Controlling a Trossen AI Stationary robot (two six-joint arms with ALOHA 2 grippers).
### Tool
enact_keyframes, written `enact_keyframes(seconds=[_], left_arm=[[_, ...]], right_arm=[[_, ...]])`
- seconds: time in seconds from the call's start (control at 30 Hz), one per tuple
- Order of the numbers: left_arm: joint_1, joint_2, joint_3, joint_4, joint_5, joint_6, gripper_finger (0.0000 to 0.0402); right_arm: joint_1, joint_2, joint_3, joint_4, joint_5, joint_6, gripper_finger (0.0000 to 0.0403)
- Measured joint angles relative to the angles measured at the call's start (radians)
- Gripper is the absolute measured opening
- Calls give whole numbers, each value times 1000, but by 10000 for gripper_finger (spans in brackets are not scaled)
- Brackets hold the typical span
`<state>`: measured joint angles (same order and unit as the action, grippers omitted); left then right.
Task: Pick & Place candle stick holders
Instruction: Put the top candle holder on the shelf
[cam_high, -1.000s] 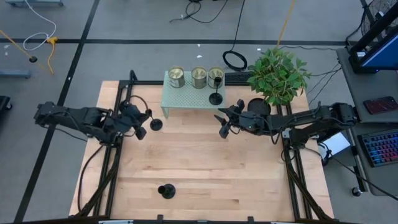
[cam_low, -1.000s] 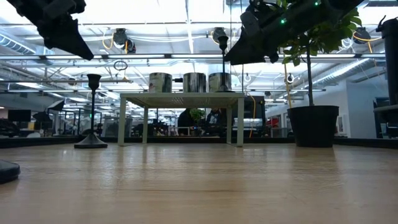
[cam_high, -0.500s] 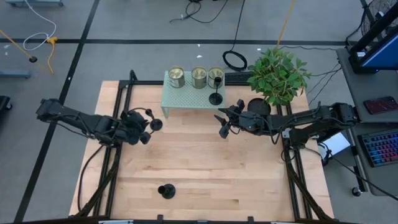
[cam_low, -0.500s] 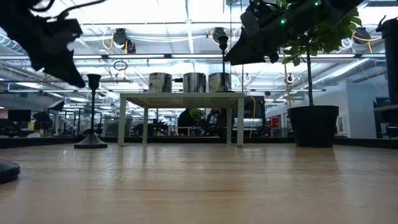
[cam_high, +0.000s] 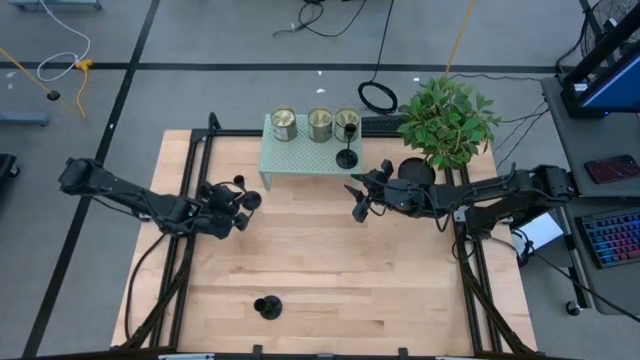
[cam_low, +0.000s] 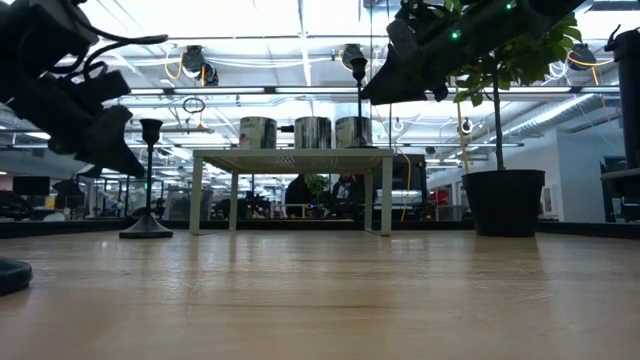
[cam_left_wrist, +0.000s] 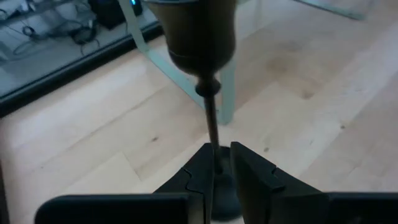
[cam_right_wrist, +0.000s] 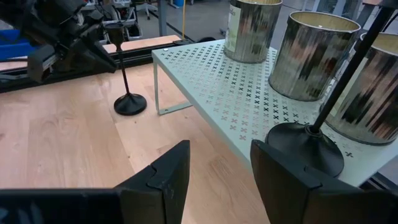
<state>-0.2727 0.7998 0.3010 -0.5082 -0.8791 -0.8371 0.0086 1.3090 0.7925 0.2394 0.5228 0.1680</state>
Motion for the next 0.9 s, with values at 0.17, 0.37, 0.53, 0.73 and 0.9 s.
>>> enact_keyframes(seconds=[0.17,0.37,0.53,0.73,0.9], left_arm=[[-1,0,-39,85,-13,32,60],[14,0,-64,103,-25,26,60],[53,0,-78,147,-33,39,60],[91,0,-121,280,13,107,60],[121,0,-130,282,18,110,60]], right_arm=[[0,0,0,-2,0,-15,164],[0,0,0,-4,0,-27,164],[0,0,0,-5,0,-27,164],[0,0,0,-5,0,-27,164],[0,0,0,-5,0,-27,164]])
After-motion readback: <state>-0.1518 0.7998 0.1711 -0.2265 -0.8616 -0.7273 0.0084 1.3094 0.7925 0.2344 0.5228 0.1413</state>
